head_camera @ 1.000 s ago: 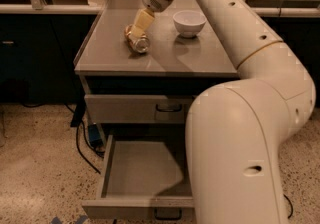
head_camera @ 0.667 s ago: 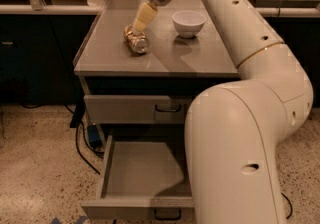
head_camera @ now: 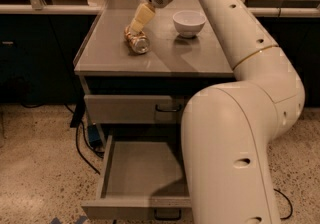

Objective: Place orange can into middle drawer

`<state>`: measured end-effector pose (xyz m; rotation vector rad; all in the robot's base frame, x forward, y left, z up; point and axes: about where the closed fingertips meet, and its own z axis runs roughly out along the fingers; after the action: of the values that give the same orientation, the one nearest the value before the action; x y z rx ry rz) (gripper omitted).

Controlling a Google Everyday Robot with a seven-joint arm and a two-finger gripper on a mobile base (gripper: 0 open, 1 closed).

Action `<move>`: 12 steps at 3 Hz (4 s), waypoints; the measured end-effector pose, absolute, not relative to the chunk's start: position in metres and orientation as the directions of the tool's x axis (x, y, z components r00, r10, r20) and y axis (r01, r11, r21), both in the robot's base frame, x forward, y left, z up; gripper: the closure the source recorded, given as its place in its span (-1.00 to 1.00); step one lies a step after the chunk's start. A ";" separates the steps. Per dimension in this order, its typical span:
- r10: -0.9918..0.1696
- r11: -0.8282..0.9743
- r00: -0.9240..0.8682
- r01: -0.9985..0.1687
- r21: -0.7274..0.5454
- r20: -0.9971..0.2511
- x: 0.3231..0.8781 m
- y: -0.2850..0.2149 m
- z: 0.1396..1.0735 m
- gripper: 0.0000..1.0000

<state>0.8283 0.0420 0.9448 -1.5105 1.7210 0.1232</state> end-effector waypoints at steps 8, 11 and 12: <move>-0.746 0.445 -0.325 -0.892 -0.073 -0.581 0.844 0.086 0.822 -0.67; -0.746 0.445 -0.325 -0.892 -0.073 -0.581 0.844 0.086 0.822 0.72; -0.746 0.445 -0.325 -0.892 -0.073 -0.581 0.844 0.086 0.829 1.00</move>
Offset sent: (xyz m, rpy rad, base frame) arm 0.0144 0.1003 -0.0884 0.1310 0.5199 0.1134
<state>0.8436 0.0859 0.8286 -1.3690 2.1558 0.3522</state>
